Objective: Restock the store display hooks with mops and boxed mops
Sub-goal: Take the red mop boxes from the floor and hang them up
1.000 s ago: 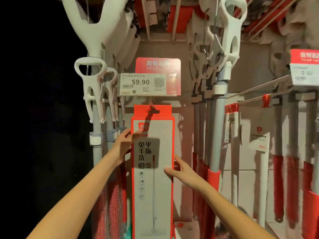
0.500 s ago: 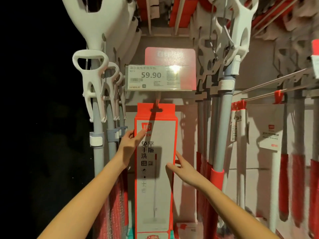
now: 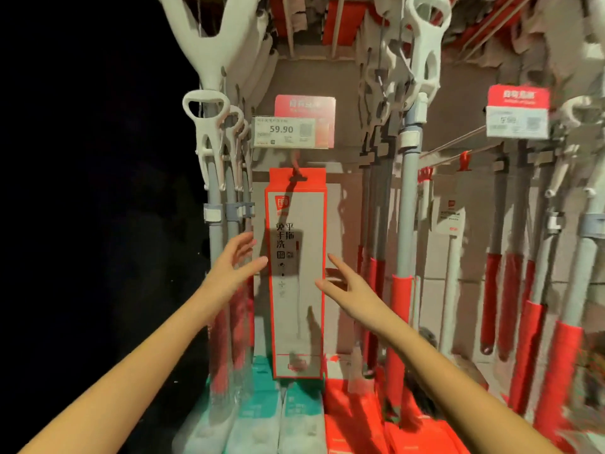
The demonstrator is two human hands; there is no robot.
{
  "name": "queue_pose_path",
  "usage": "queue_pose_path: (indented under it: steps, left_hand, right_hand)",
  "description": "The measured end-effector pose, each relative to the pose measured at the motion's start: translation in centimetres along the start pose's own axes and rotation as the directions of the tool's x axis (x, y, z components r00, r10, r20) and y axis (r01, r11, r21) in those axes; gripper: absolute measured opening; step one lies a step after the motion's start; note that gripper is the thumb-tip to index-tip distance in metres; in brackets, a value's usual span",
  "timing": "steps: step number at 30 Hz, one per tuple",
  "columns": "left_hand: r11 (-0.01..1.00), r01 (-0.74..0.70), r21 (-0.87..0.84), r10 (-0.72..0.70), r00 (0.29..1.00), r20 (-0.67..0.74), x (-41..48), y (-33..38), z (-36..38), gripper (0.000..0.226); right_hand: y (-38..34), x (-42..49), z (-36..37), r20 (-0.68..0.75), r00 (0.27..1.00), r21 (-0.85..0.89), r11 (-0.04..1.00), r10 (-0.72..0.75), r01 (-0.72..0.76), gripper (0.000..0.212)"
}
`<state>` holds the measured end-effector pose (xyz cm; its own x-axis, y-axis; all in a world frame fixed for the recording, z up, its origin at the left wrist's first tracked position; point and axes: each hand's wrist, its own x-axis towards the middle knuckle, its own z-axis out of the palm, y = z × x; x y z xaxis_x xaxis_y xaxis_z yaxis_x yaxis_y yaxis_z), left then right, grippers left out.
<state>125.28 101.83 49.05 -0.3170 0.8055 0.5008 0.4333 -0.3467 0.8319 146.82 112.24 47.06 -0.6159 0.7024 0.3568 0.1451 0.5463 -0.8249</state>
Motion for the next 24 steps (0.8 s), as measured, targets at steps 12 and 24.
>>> queue_pose_path:
  steps: [12,24]
  left_hand:
    - [0.966,0.216,0.144,-0.188,0.965,-0.184,-21.8,3.1,-13.2,0.057]
    - [0.863,0.447,0.235,-0.326,0.848,-0.418,-38.3,2.1,-34.4,0.056]
  right_hand:
    - [-6.7,-8.9,15.9,0.277,0.961,0.114,0.993,-0.02,-0.012,0.066]
    - [-19.1,-11.7,40.2,0.591,0.798,0.22,0.975,-0.12,-0.015,0.067]
